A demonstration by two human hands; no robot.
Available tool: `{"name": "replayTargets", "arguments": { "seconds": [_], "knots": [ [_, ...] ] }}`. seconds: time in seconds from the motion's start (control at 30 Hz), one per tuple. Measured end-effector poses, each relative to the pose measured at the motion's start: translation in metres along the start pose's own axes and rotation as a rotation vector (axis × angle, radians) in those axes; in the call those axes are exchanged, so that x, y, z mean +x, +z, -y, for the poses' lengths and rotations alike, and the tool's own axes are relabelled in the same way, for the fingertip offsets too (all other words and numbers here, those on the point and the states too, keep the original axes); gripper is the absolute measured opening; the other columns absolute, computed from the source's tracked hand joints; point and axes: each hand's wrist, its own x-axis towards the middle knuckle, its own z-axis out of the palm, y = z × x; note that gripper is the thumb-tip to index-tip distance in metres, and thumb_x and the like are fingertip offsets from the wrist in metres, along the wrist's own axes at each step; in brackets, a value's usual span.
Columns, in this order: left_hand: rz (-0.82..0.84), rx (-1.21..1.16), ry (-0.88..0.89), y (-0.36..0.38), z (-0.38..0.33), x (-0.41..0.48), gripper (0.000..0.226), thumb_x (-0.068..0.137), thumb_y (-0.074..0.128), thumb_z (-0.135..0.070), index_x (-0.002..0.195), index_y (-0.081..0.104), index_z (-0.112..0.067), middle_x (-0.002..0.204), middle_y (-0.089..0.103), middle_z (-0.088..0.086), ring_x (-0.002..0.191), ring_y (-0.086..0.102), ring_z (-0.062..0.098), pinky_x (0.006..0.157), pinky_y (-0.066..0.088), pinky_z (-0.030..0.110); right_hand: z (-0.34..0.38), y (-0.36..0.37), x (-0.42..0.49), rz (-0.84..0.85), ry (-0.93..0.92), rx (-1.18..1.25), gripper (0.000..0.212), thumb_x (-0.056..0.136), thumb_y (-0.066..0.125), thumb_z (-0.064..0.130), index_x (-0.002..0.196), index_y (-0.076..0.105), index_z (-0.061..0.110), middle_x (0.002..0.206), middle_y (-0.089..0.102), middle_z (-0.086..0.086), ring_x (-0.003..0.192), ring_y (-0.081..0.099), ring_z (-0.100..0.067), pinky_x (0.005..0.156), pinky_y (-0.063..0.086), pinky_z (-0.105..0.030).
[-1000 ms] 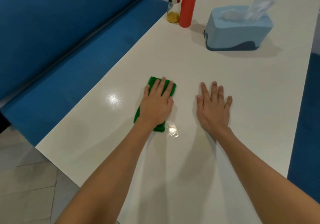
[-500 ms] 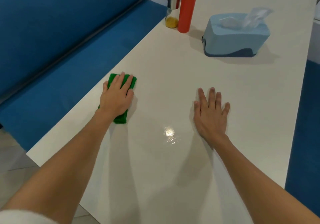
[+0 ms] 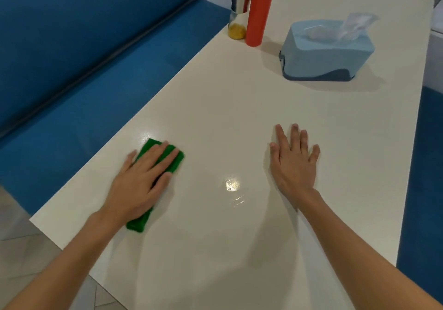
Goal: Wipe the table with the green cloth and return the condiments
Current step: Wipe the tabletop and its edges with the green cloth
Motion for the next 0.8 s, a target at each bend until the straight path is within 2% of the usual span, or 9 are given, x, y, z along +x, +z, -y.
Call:
{"name": "replayTargets", "arguments": {
  "seconds": [0.07, 0.17, 0.23, 0.3, 0.4, 0.53, 0.6, 0.7, 0.8],
  "knots": [
    [-0.027, 0.001, -0.115, -0.007, 0.021, 0.008, 0.056, 0.098, 0.015, -0.050, 0.151, 0.024, -0.035, 0.159, 0.019, -0.009, 0.145, 0.020, 0.013, 0.117, 0.009, 0.047, 0.005, -0.003, 0.002, -0.008, 0.023, 0.014, 0.051, 0.102, 0.018, 0.039, 0.152, 0.014, 0.031, 0.160, 0.006, -0.006, 0.147, -0.001, -0.026, 0.115, -0.001, -0.053],
    [-0.108, 0.019, -0.269, -0.008, 0.030, 0.050, 0.056, 0.098, 0.015, -0.043, 0.150, 0.029, -0.026, 0.158, 0.024, 0.003, 0.144, 0.023, 0.021, 0.116, 0.008, 0.052, 0.024, -0.011, 0.013, -0.084, 0.062, 0.095, 0.044, 0.102, 0.026, 0.029, 0.145, 0.036, 0.024, 0.157, 0.020, -0.011, 0.145, 0.009, -0.032, 0.117, -0.001, -0.051],
    [-0.125, 0.035, -0.372, -0.003, 0.020, 0.084, 0.053, 0.100, 0.019, -0.036, 0.150, 0.029, -0.021, 0.158, 0.021, 0.008, 0.145, 0.020, 0.025, 0.115, 0.007, 0.055, 0.047, -0.015, 0.023, -0.129, 0.006, 0.136, 0.041, 0.102, 0.027, 0.024, 0.140, 0.042, 0.021, 0.155, 0.023, -0.014, 0.144, 0.013, -0.033, 0.117, -0.003, -0.048],
    [-0.125, 0.053, -0.419, 0.001, 0.001, 0.110, 0.052, 0.101, 0.022, -0.033, 0.151, 0.026, -0.019, 0.159, 0.019, 0.010, 0.145, 0.018, 0.026, 0.116, 0.008, 0.054, 0.078, -0.011, 0.032, -0.119, -0.078, 0.160, 0.042, 0.102, 0.027, 0.020, 0.142, 0.039, 0.019, 0.155, 0.022, -0.015, 0.144, 0.013, -0.032, 0.117, -0.003, -0.047],
    [-0.135, 0.038, -0.317, 0.008, -0.030, 0.117, 0.054, 0.100, 0.019, -0.035, 0.151, 0.025, -0.018, 0.159, 0.020, 0.010, 0.144, 0.021, 0.027, 0.115, 0.013, 0.051, 0.121, -0.001, 0.039, -0.046, -0.190, 0.178, 0.046, 0.101, 0.027, 0.016, 0.147, 0.029, 0.019, 0.157, 0.015, -0.015, 0.146, 0.008, -0.030, 0.117, -0.003, -0.046],
    [-0.115, -0.031, -0.092, 0.011, -0.048, 0.056, 0.055, 0.098, 0.022, -0.036, 0.149, 0.033, -0.019, 0.156, 0.029, 0.007, 0.143, 0.029, 0.025, 0.115, 0.024, 0.048, 0.155, 0.016, 0.033, 0.082, -0.258, 0.244, 0.049, 0.103, 0.021, 0.022, 0.151, 0.017, 0.023, 0.160, 0.007, -0.011, 0.147, 0.001, -0.026, 0.117, -0.005, -0.043],
    [-0.089, -0.021, -0.060, 0.012, -0.039, 0.007, 0.052, 0.100, 0.025, -0.037, 0.150, 0.032, -0.024, 0.157, 0.026, 0.001, 0.144, 0.026, 0.018, 0.116, 0.022, 0.045, 0.159, 0.029, 0.026, 0.093, -0.299, 0.163, 0.050, 0.103, 0.018, 0.031, 0.152, 0.012, 0.028, 0.160, 0.002, -0.009, 0.147, -0.003, -0.025, 0.116, -0.007, -0.043],
    [-0.066, -0.001, -0.163, 0.007, -0.002, -0.046, 0.052, 0.100, 0.024, -0.042, 0.151, 0.025, -0.032, 0.160, 0.018, -0.008, 0.146, 0.017, 0.009, 0.118, 0.014, 0.045, 0.155, 0.040, 0.021, 0.057, -0.336, 0.022, 0.052, 0.101, 0.014, 0.041, 0.152, 0.006, 0.032, 0.160, -0.002, -0.007, 0.147, -0.006, -0.025, 0.117, -0.007, -0.045],
    [-0.062, 0.022, -0.354, 0.000, 0.041, -0.044, 0.056, 0.098, 0.016, -0.046, 0.151, 0.025, -0.032, 0.160, 0.018, -0.006, 0.147, 0.015, 0.012, 0.118, 0.006, 0.046, 0.157, 0.040, 0.020, 0.057, -0.333, -0.004, 0.053, 0.101, 0.013, 0.042, 0.152, 0.003, 0.033, 0.160, -0.005, -0.006, 0.147, -0.008, -0.025, 0.117, -0.007, -0.045]
  ]
}}
